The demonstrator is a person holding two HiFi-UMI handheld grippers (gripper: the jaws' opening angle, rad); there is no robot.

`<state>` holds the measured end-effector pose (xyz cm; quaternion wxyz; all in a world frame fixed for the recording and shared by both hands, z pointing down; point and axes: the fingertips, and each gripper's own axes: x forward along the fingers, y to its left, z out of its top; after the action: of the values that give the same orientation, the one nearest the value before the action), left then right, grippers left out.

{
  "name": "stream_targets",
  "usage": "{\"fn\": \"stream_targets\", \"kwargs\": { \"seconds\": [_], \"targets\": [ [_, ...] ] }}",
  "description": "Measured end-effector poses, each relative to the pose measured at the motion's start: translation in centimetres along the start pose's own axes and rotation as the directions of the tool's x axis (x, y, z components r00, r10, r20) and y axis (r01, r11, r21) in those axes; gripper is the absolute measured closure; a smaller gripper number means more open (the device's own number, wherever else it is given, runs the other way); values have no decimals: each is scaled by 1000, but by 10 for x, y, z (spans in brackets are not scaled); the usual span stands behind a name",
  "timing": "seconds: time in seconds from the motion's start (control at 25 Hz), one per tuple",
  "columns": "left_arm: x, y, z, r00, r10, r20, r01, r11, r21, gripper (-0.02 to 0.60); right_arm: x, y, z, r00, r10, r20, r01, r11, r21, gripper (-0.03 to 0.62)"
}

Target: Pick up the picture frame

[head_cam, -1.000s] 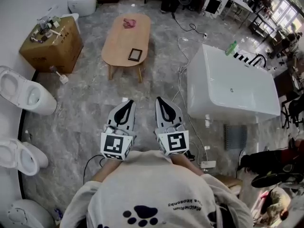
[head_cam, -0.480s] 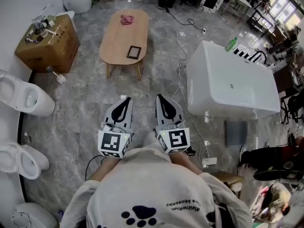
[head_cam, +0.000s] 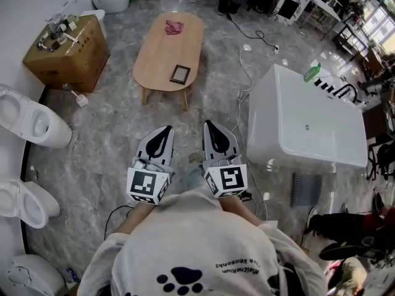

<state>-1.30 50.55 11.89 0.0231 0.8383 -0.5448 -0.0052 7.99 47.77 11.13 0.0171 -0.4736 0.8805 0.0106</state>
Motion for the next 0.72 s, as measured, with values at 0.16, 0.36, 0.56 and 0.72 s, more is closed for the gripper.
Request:
{"fn": "stream_targets", "kwargs": {
  "seconds": [0.16,0.36,0.56,0.72],
  "targets": [
    [37,15,9,999,37,8,-37,999,4,574,42,-24,5,999,50,-1,-50,999,-2,586],
    [85,33,14,996,91,14,-91,996,-12,574,89,-55,3,993,115,-14,-114,993,6,586],
    [137,45,12,992,126,22,-125,992,-25,574,130,-94,-4,988,150,-21,-150,989,12,586],
    [177,57,17,987,153,44,-151,988,-29,574,166,-123,-4,984,178,-18,-178,984,2,586]
  ]
}}
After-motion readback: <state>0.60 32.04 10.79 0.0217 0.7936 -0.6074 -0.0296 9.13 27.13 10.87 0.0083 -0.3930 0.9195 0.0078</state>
